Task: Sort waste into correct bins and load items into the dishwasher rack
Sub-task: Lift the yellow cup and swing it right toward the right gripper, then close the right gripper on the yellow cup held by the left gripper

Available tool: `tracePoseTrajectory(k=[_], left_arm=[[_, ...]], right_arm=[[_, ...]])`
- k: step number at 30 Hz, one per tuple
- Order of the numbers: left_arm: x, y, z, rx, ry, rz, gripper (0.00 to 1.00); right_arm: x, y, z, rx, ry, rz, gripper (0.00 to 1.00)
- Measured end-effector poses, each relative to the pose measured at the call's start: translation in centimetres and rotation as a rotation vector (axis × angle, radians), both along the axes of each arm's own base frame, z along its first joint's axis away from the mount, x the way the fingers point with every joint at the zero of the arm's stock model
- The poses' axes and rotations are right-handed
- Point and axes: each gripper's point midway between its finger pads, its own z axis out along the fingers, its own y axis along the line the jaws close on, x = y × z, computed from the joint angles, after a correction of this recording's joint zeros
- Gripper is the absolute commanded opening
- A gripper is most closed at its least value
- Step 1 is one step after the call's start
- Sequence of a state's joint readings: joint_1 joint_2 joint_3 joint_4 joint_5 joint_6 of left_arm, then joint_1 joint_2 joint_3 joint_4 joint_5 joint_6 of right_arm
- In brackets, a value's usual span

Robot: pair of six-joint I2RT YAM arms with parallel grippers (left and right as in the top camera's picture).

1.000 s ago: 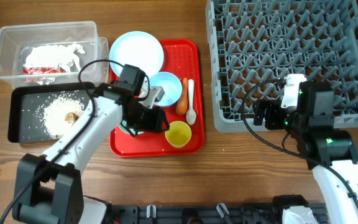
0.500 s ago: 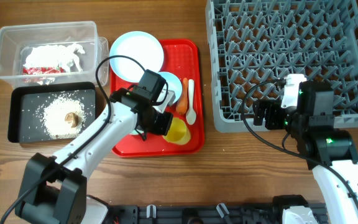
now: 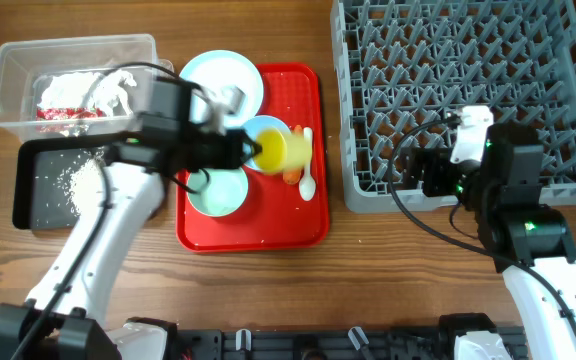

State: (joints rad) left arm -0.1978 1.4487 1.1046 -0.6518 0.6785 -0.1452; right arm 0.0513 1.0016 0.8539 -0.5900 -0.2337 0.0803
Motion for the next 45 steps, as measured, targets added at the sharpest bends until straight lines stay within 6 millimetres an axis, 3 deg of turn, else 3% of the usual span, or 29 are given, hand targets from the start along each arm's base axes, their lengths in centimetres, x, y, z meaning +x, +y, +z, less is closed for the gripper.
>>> tracePoseTrajectory(k=[4, 8, 20, 31, 45], left_arm=[[0.9, 0.3, 3.6, -0.234, -0.020, -0.027, 0.04], [-0.1, -0.8, 5.7, -0.412, 0.005, -0.133, 0.04], [-3.1, -5.0, 7.0, -0.555, 0.080, -0.332, 0.04], [-3.4, -6.5, 7.0, -0.543, 0.106, -0.339, 0.04], [-1.9, -7.4, 8.0, -0.544, 0.058, -0.310, 0.04]], right_arm=[[0.2, 3.8, 2.4, 0.113, -0.103, 0.214, 1.00], [-0.1, 6.6, 4.2, 0.208, -0.170, 0.389, 1.00], [-0.7, 10.6, 5.0, 0.420, -0.191, 0.679, 1.00], [-4.0, 12.4, 7.8, 0.587, -0.237, 0.921, 1.00], [-4.7, 12.5, 8.3, 0.620, -0.236, 0.959, 1.00]])
